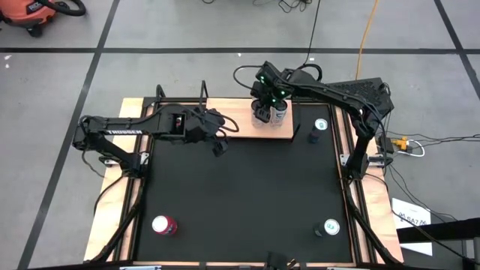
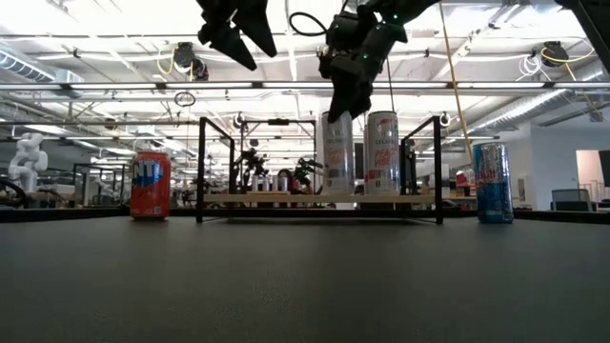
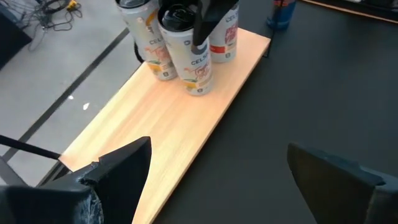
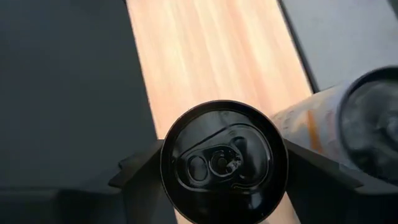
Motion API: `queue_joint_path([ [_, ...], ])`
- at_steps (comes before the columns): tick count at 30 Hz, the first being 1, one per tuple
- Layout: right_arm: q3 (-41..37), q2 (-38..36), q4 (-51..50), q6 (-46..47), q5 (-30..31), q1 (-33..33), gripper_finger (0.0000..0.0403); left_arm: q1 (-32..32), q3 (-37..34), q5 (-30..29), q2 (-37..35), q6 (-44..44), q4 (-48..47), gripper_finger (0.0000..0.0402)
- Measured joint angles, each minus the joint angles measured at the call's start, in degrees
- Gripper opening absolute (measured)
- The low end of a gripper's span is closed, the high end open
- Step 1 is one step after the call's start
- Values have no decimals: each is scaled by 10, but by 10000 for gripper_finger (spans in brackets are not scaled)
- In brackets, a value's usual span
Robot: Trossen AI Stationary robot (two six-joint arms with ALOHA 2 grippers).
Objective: Place canned beverage on shelf
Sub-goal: Put the white soda can on the shelf, then put the top orange soda can on the shelf
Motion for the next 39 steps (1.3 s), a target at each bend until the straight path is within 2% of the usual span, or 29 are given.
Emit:
queue_joint_path([
  [14,0,-3,-3,1,-5,1,290,6,0,12,-9,-19,1,374],
  [22,0,-42,26,5,-1,1,290,16,0,-26,-40,-78,-82,374],
  [30,0,-109,69,33,-1,1,290,88,0,-37,-71,-113,-175,374],
  [39,0,-169,40,46,0,0,290,209,-19,3,-75,-93,-217,374],
])
